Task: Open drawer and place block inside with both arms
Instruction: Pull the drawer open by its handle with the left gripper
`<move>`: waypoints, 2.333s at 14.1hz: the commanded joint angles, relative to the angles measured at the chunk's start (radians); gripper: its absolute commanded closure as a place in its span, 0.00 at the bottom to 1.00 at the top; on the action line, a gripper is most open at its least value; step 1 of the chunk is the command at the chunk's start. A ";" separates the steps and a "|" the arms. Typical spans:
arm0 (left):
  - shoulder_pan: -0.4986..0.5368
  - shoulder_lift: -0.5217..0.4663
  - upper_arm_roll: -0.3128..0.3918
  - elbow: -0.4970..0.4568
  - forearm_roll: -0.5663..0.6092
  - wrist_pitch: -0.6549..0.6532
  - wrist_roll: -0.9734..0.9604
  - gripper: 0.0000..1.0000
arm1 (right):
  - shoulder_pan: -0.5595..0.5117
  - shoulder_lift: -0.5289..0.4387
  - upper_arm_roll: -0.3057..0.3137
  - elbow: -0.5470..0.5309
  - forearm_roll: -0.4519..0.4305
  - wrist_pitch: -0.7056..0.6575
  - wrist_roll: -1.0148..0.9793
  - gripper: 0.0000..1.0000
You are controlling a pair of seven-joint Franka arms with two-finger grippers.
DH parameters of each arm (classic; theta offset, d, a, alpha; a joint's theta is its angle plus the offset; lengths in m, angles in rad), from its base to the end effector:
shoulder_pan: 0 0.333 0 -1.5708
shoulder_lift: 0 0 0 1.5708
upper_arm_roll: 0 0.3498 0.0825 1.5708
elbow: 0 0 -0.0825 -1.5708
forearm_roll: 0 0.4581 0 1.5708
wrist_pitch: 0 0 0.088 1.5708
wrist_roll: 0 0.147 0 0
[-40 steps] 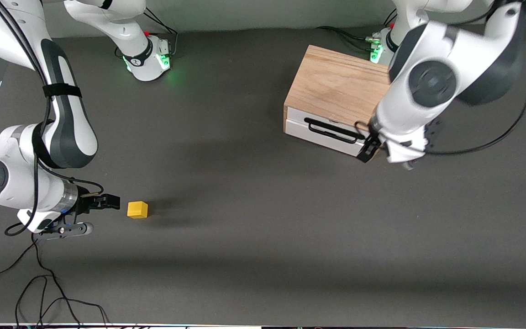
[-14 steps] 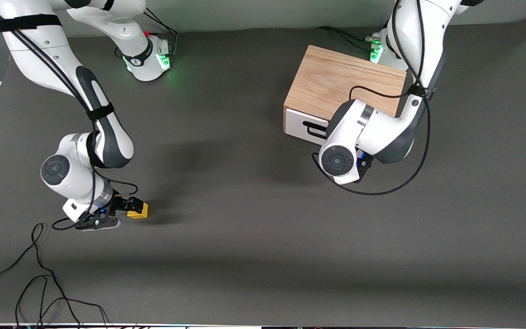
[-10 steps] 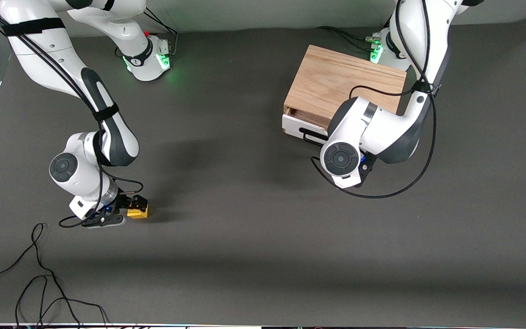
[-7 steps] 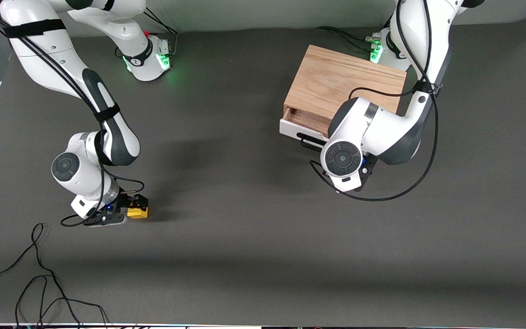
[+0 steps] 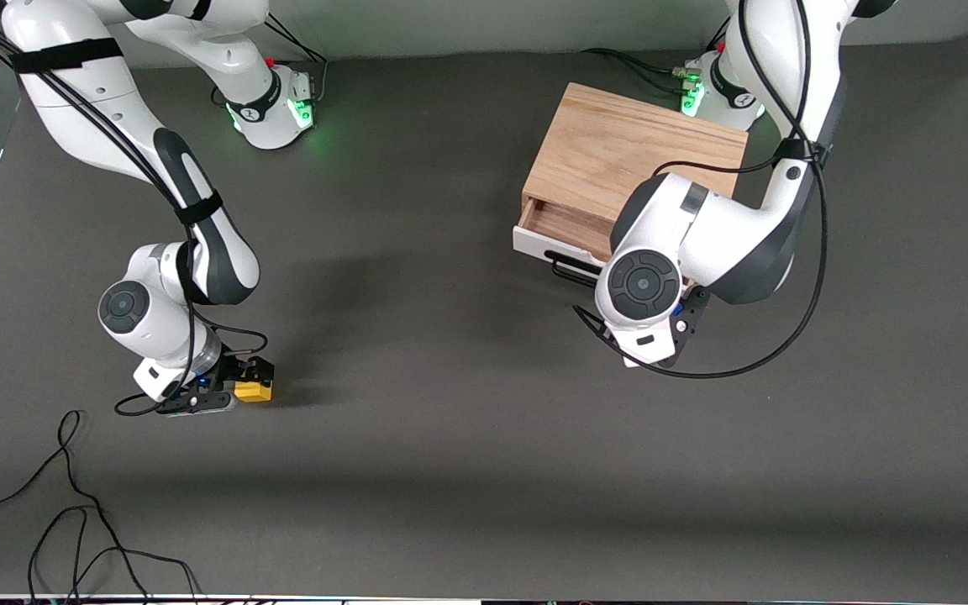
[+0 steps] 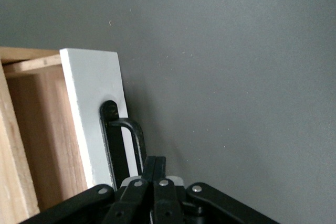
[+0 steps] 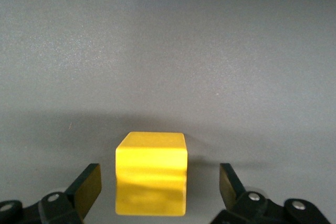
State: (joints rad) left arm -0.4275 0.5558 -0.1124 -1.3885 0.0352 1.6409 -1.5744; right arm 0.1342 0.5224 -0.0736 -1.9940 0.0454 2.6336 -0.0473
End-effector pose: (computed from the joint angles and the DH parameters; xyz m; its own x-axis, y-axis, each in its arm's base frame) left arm 0.6533 -0.3711 0.3316 0.5074 0.8613 -0.0253 0.8193 -0.4914 -0.2955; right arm 0.6847 0.0408 0.1371 0.9896 0.0818 0.1183 0.0805 -0.9966 0.0157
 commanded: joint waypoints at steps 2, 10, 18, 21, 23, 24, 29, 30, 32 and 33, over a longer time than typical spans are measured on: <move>0.001 0.016 -0.003 0.000 0.006 -0.039 0.045 0.43 | 0.005 0.007 -0.005 -0.029 0.017 0.062 0.007 0.00; -0.005 0.076 -0.007 0.000 0.003 0.022 0.042 0.11 | 0.007 0.027 -0.005 -0.026 0.016 0.115 -0.005 0.00; -0.007 0.118 -0.007 0.000 0.008 0.062 0.047 0.40 | 0.007 0.034 -0.005 -0.028 0.016 0.132 -0.003 0.00; -0.007 0.107 -0.009 0.009 0.014 0.062 0.048 0.85 | 0.007 0.034 -0.005 -0.026 0.016 0.131 -0.003 0.00; -0.005 0.111 -0.007 0.011 0.017 0.063 0.048 0.85 | 0.007 0.034 -0.005 -0.026 0.016 0.131 -0.003 0.01; -0.005 0.110 -0.007 0.017 0.017 0.062 0.050 0.85 | 0.007 0.034 -0.003 -0.028 0.016 0.131 -0.003 0.02; 0.003 0.099 -0.004 0.077 0.018 -0.008 0.071 0.26 | 0.007 0.034 -0.003 -0.028 0.016 0.131 -0.003 0.05; 0.003 0.099 -0.004 0.091 0.017 -0.036 0.071 0.20 | 0.007 0.034 -0.003 -0.028 0.016 0.131 -0.003 0.05; -0.002 0.099 -0.004 0.088 0.017 -0.055 0.067 0.04 | 0.008 0.034 -0.003 -0.028 0.016 0.129 -0.003 0.05; -0.005 0.101 -0.004 0.073 0.017 -0.053 0.070 0.04 | 0.008 0.034 -0.003 -0.028 0.016 0.129 -0.003 0.05</move>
State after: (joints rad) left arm -0.4242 0.6567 -0.1187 -1.3125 0.0387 1.6117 -1.5160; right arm 0.1343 0.5575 -0.0739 -2.0178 0.0454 2.7482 -0.0474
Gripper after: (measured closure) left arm 0.313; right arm 0.048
